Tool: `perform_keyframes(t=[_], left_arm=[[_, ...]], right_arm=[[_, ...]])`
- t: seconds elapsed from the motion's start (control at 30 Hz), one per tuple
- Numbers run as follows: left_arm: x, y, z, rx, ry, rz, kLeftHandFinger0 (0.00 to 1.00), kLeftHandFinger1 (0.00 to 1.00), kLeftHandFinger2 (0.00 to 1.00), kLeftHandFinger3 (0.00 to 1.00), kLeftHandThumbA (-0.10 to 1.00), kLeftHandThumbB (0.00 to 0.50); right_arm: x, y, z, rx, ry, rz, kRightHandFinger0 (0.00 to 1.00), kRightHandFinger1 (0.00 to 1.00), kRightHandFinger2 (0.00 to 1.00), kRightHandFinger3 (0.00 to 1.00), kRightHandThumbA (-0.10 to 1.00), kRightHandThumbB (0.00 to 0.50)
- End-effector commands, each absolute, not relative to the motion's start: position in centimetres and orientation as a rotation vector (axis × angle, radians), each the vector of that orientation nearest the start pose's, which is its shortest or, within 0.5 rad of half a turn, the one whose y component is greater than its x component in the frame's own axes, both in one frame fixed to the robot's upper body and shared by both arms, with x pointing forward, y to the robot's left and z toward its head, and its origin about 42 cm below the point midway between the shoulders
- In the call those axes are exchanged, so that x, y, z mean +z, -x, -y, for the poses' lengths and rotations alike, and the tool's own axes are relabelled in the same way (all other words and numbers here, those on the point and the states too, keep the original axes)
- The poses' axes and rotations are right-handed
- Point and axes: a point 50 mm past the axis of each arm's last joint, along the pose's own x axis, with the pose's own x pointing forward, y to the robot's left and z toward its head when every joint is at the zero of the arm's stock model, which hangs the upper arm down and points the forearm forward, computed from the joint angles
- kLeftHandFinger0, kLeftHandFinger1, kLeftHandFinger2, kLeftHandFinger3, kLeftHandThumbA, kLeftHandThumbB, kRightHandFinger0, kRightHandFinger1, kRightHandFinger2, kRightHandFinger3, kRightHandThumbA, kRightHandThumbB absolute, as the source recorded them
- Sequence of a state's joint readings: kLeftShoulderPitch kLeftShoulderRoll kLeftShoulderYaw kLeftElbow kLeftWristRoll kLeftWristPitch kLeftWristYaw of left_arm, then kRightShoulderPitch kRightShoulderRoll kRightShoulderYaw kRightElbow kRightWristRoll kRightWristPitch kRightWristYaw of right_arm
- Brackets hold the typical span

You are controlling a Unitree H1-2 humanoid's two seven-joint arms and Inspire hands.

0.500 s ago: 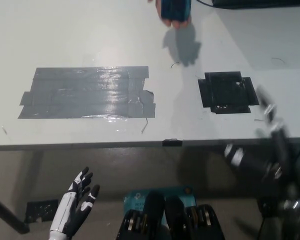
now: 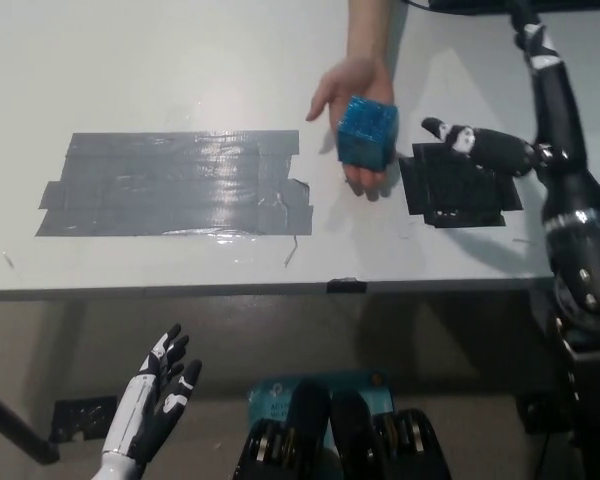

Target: A person hands a rubik's cube to the robot and rhe robot picks it up with its right hand and places it on the black spot on the desk infron tof it

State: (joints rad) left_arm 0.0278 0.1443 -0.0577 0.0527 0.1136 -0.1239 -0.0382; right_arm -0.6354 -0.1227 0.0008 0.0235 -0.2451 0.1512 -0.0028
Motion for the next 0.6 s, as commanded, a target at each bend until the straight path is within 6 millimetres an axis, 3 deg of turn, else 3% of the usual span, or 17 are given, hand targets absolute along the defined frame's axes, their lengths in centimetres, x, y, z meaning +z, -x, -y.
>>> perform_keyframes(t=[0.0,0.3,0.5,0.57], left_arm=[[9.7,-27.8,-24.0,-0.14,-0.282,0.119,1.0,1.0,1.0,1.0,0.81,0.122],[9.9,-28.2,-24.0,-0.144,-0.287,0.124,1.0,1.0,1.0,1.0,0.81,0.123],[10.1,-28.3,-24.1,-0.15,-0.276,0.13,1.0,1.0,1.0,1.0,0.81,0.109],[10.1,-28.3,-24.0,-0.147,-0.277,0.134,1.0,1.0,1.0,1.0,0.8,0.1]], right_arm=[[33.0,-46.4,18.8,0.064,0.344,0.415,1.0,1.0,1.0,1.0,0.99,0.346],[31.6,-49.6,17.7,0.12,0.32,0.274,1.0,1.0,1.0,1.0,0.95,0.414],[31.2,-50.9,18.1,0.177,0.317,0.227,1.0,1.0,1.0,1.0,0.94,0.402],[31.2,-51.1,18.3,0.187,0.332,0.219,1.0,1.0,1.0,1.0,0.94,0.421]])
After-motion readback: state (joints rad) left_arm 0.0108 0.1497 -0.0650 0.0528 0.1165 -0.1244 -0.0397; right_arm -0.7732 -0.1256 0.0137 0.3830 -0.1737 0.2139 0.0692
